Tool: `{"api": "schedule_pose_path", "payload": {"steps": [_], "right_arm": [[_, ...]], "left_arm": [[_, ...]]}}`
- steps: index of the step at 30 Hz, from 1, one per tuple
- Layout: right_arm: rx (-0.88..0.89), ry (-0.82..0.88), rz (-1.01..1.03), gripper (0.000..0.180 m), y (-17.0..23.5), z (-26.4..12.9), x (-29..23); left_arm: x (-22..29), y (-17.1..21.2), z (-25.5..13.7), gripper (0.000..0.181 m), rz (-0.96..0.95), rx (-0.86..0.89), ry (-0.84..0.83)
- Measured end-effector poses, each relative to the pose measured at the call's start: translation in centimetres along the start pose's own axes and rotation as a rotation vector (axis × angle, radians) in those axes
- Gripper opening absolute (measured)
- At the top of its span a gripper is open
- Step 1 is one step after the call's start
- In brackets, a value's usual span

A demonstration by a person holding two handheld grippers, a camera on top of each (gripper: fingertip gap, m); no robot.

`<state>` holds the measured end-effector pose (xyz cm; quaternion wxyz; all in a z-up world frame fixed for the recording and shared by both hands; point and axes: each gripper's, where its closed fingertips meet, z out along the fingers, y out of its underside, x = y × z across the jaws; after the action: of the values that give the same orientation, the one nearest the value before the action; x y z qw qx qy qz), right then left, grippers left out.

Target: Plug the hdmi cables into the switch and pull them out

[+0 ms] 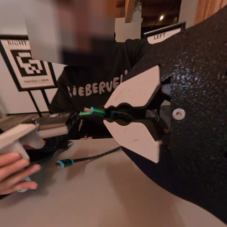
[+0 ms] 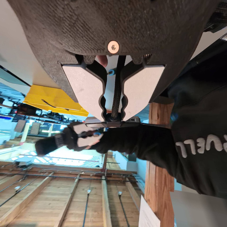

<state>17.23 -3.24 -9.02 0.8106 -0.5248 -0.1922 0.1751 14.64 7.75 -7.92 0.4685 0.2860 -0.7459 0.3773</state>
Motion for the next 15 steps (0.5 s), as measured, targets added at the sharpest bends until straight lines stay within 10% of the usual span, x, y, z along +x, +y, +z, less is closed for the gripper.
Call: {"api": "schedule_pose_path", "payload": {"steps": [15], "right_arm": [[-0.041,-0.054,0.044,0.023,1.3,0.2,0.1]], "left_arm": [[-1.9,1.1,1.9,0.011,-0.173,-0.470,0.022]]}}
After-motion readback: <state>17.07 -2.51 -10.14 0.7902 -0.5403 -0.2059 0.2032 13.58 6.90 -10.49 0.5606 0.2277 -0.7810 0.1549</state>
